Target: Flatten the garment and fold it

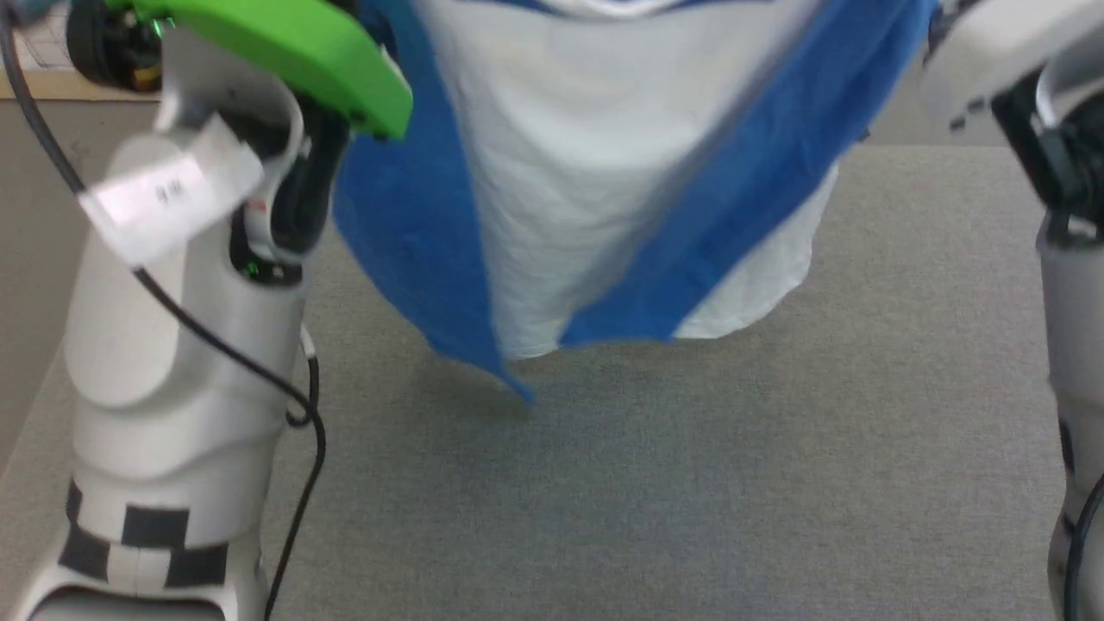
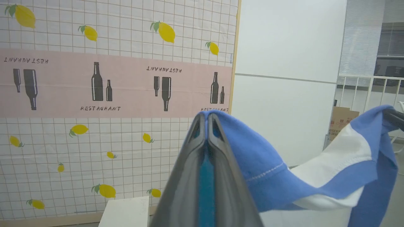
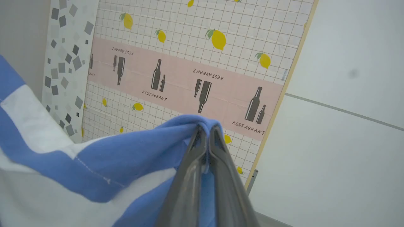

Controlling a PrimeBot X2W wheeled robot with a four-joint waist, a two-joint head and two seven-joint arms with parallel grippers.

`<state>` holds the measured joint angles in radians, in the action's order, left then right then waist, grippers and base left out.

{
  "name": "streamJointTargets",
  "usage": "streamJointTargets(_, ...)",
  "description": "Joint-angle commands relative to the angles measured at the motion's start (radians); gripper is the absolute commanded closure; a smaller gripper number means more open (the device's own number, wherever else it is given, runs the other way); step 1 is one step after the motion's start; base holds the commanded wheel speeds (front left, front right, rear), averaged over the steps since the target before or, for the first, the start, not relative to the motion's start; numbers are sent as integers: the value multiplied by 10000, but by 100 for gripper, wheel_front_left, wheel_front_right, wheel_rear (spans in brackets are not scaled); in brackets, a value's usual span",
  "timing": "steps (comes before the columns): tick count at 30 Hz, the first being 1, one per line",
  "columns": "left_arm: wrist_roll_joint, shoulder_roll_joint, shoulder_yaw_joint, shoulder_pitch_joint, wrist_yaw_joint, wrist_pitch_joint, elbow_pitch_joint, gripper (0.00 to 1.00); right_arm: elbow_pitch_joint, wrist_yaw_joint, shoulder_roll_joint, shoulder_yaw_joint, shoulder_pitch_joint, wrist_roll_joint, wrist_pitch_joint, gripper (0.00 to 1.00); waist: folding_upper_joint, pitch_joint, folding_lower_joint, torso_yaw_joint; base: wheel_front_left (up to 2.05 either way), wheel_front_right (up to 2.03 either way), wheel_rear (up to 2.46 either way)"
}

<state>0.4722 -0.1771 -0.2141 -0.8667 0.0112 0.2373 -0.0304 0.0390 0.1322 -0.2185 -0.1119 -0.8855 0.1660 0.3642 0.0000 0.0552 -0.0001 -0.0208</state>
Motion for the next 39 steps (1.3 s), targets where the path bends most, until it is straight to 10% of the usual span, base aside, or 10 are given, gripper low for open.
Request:
streamJointTargets(1, 9, 2, 18, -382, 76, 99, -254, 100, 315, -15, -1, -75, -425, -51, -82, 100, 0, 107, 1, -46, 0, 0, 0)
streamJointTargets(18, -554, -108, 99, -3907, 514, 97, -3091, 100, 4226, -15, -16, -514, -4390, -1096, -770, 100, 0, 2429, 1, -214, 0, 0, 0)
streamJointTargets(39, -580, 335, 318, -6841, -159, -3698, -6038, 100, 7652, -15, -1, -611, -7657, -4378, -4261, 100, 0, 5254, 1, 582, 0, 0, 0)
